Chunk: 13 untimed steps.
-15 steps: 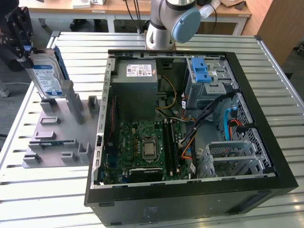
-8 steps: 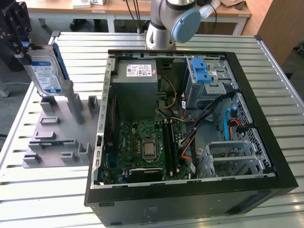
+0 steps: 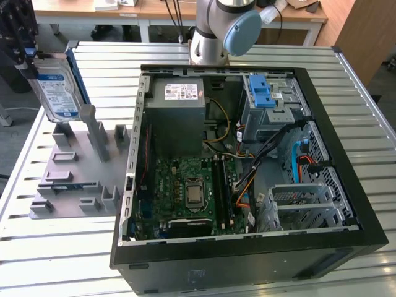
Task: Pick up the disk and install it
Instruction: 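Pick up the disk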
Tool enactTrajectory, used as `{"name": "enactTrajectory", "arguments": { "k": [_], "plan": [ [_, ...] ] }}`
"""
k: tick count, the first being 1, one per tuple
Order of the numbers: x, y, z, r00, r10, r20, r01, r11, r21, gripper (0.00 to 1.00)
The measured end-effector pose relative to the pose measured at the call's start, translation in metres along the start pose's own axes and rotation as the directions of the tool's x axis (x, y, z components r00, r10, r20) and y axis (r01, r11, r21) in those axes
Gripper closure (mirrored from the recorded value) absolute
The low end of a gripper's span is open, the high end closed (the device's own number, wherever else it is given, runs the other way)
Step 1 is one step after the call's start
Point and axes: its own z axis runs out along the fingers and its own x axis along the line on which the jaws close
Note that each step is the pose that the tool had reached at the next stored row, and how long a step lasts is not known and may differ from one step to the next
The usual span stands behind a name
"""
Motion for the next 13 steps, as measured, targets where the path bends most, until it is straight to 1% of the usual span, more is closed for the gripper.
{"name": "enactTrajectory", "arguments": {
  "k": [6,13],
  "plan": [
    [-0.0002,0.0001,-0.0073,1.0,0.0,0.0,0.0,1.0,0.0001,0.64],
    [-0.0002,0.0001,-0.0085,1.0,0.0,0.0,0.0,1.0,0.0,0.64]
  ]
}}
